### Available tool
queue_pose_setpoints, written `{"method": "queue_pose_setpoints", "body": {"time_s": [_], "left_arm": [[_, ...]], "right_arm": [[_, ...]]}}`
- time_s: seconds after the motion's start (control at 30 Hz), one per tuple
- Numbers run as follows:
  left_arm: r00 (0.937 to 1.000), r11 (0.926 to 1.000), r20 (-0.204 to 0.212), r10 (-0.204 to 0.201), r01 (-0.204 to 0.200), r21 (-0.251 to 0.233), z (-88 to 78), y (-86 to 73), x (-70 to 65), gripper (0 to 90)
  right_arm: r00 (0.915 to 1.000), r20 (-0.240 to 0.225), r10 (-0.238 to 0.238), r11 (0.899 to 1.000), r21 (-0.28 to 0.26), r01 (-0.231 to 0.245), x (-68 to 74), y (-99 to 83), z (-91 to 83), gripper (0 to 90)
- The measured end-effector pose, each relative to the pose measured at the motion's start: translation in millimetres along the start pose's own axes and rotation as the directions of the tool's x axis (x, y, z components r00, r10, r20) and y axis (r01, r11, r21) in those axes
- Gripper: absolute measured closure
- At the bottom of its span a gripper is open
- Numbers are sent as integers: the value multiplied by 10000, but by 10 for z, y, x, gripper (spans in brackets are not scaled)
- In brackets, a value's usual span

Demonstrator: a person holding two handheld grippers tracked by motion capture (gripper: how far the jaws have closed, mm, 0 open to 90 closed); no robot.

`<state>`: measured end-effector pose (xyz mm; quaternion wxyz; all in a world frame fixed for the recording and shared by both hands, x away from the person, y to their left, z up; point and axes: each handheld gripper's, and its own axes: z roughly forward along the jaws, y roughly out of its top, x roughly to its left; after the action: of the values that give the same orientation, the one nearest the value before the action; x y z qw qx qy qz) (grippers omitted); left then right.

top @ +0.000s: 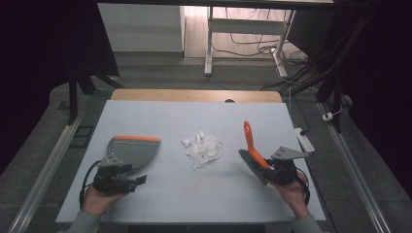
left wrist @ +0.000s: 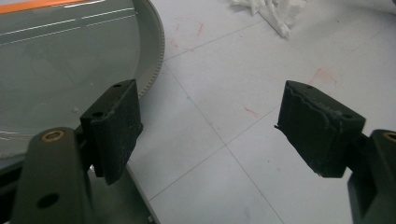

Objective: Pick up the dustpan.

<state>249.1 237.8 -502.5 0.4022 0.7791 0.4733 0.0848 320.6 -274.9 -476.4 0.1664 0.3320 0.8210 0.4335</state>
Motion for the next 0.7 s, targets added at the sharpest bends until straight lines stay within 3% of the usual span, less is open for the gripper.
{"method": "queue_pose_setpoints", "body": {"time_s": [0.7], "left_arm": [[9997, 9997, 44, 251, -251, 26, -34, 42, -48, 221]], "right_arm": [[9999, 103, 91, 9999, -101, -90, 6, 12, -24, 702]]}}
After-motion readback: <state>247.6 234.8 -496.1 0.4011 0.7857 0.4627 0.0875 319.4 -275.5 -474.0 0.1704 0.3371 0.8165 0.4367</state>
